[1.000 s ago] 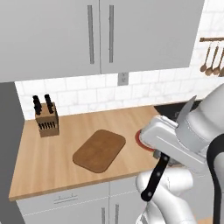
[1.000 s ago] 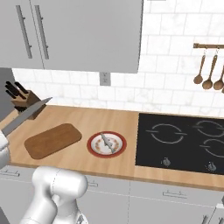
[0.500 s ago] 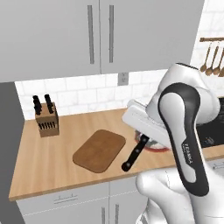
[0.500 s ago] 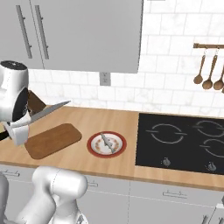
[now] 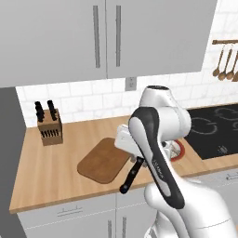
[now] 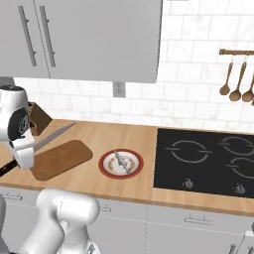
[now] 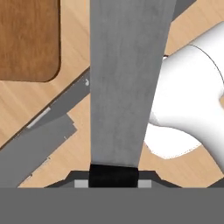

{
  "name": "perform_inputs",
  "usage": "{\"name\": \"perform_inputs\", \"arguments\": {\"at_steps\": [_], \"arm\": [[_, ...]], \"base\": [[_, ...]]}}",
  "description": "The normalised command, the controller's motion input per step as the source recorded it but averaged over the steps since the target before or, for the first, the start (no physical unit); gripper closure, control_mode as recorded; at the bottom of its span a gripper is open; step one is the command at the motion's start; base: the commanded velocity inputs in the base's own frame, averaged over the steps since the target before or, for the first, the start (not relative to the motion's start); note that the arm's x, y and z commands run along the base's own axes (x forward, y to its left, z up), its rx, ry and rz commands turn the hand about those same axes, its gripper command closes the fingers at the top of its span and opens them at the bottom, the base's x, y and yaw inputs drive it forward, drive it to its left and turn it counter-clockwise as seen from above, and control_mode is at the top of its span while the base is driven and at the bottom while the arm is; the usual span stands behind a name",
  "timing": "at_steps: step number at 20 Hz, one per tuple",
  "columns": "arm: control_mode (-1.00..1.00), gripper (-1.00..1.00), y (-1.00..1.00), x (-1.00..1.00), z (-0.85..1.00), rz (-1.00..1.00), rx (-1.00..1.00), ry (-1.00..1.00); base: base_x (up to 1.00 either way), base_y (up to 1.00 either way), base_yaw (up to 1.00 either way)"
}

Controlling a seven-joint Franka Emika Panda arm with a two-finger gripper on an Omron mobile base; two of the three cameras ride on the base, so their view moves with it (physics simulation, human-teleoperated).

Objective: Pick up the knife from the drawer and place it on the cutting board. Then place the meat from the plate to the cutting board.

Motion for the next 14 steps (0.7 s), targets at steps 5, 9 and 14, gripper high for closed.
{"name": "perform_inputs", "arguments": {"at_steps": [5, 9, 14], "arm": [[-1.00, 1.00, 0.10, 0.69, -0.18, 0.00, -0.02, 0.19], [-1.00, 1.00, 0.13, 0.96, -0.21, 0.00, 0.00, 0.25], [-1.00, 1.00, 0.22, 0.68, -0.53, 0.00, -0.01, 0.13]], "base": [[0.00, 0.00, 0.00], [0.00, 0.00, 0.00], [0.00, 0.00, 0.00]]}}
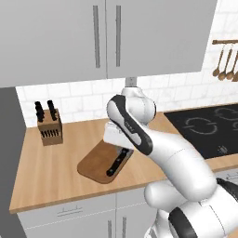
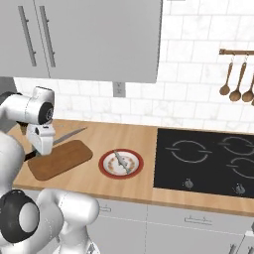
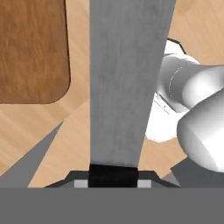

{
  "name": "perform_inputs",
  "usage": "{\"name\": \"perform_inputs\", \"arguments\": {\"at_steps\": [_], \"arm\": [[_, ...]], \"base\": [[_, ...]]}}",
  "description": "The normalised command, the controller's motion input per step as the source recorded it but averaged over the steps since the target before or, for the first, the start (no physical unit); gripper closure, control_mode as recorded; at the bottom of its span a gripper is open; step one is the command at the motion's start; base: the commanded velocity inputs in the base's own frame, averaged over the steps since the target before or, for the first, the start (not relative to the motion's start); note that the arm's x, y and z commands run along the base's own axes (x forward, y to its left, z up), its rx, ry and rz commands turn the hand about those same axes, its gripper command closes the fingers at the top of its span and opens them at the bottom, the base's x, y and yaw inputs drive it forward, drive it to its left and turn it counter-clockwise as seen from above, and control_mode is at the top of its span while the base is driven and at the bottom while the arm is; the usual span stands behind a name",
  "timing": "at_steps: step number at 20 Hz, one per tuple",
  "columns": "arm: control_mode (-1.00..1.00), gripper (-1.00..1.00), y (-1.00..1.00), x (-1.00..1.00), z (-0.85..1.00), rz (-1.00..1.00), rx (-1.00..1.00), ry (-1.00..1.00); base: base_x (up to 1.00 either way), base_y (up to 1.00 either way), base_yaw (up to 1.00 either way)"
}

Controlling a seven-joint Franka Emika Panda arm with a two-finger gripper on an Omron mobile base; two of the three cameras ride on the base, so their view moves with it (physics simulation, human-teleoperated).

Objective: Pick up the knife from the drawer and place it on the cutting board. Then place the meat from the plate to the cutting board.

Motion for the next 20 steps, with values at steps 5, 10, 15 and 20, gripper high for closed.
{"name": "perform_inputs", "arguments": {"at_steps": [5, 10, 15, 20], "arm": [[-1.00, 1.00, 0.11, 0.33, -0.68, 0.00, -0.10, -0.01], [-1.00, 1.00, 0.00, 0.21, -0.61, 0.00, -0.11, -0.13], [-1.00, 1.00, 0.13, 0.53, -0.41, 0.00, -0.01, -0.05], [-1.00, 1.00, 0.22, 0.57, -0.28, 0.00, 0.00, -0.10]], "base": [[0.00, 0.00, 0.00], [0.00, 0.00, 0.00], [0.00, 0.00, 0.00], [0.00, 0.00, 0.00]]}}
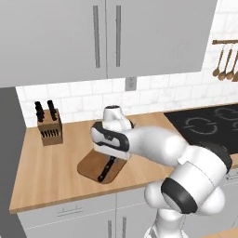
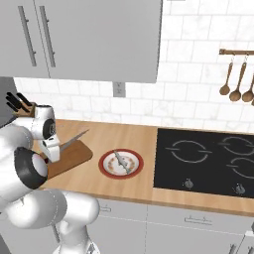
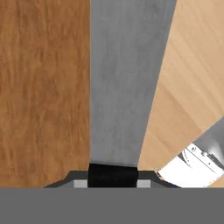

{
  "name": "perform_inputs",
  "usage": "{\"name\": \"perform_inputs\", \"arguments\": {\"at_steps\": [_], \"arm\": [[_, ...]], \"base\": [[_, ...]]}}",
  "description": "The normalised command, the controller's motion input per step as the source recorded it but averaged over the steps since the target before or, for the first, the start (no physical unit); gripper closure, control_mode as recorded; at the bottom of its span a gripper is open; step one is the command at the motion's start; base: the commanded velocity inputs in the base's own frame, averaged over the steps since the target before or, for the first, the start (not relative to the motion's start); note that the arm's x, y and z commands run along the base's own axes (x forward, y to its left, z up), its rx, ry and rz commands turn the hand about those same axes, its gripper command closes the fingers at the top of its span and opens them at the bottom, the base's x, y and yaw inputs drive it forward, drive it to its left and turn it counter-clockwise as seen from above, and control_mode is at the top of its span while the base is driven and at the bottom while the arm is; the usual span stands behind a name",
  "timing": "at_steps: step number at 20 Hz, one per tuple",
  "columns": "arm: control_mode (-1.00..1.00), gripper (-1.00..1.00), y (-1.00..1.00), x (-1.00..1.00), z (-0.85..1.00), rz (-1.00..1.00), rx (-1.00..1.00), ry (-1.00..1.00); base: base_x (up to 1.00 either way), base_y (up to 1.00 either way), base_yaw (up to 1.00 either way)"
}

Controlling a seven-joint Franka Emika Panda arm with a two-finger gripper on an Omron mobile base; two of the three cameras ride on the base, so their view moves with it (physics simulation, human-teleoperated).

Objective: Pick up the knife from the drawer and place it on the cutting board. Then place the meat from the plate to the cutting board.

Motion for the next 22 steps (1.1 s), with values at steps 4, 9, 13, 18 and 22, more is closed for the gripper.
{"name": "perform_inputs", "arguments": {"at_steps": [4, 9, 13, 18, 22], "arm": [[-1.00, 1.00, 0.25, 0.51, -0.24, 0.00, 0.00, -0.08], [-1.00, 1.00, 0.10, 0.49, -0.37, 0.00, 0.00, -0.03], [-1.00, 1.00, 0.22, 0.57, -0.19, 0.00, 0.00, -0.02], [-1.00, 1.00, 0.23, 0.35, -0.26, 0.00, 0.00, 0.00], [-1.00, -1.00, 0.01, -0.12, -0.55, 0.00, 0.00, -0.08]], "base": [[0.00, 0.00, 0.00], [0.00, 0.00, 0.00], [0.00, 0.00, 0.00], [0.00, 0.00, 0.00], [0.00, 0.00, 0.00]]}}
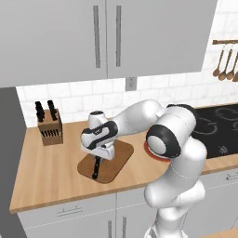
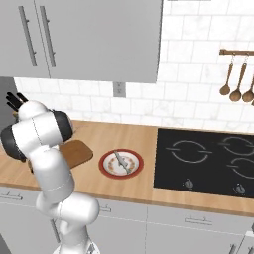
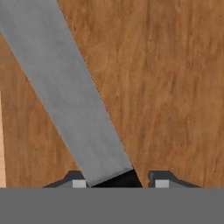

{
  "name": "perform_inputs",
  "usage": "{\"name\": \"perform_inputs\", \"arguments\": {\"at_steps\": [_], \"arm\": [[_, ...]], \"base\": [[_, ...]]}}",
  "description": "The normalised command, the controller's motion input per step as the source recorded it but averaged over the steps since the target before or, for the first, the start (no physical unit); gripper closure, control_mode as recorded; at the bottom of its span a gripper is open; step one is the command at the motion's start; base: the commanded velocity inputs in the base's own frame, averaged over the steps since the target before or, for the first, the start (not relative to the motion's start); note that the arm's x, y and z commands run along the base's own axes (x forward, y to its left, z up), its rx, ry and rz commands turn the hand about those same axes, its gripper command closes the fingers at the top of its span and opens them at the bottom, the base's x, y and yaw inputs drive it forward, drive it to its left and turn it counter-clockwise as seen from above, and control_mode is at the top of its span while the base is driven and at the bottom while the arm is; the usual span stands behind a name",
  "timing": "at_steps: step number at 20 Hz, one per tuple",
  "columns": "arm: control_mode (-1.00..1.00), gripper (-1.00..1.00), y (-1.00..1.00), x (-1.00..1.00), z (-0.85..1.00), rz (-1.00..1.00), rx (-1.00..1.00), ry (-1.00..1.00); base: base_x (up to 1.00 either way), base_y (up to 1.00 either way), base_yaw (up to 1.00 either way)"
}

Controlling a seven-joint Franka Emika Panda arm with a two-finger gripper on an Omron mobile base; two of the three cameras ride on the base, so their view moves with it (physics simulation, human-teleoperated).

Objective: Pick up the knife from the drawer and place it on the cutting board. Then place the meat from the plate to the cutting board.

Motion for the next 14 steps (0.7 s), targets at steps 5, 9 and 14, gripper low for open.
{"name": "perform_inputs", "arguments": {"at_steps": [5, 9, 14], "arm": [[-1.00, -1.00, 0.00, -0.23, -0.12, 0.00, 0.00, -0.11], [-1.00, -1.00, -0.10, -0.39, 0.05, 0.00, 0.00, -0.19], [-1.00, -1.00, -0.39, -0.55, 0.44, 0.03, 0.00, -0.13]], "base": [[0.00, 0.00, 0.00], [0.00, 0.00, 0.00], [0.00, 0.00, 0.00]]}}
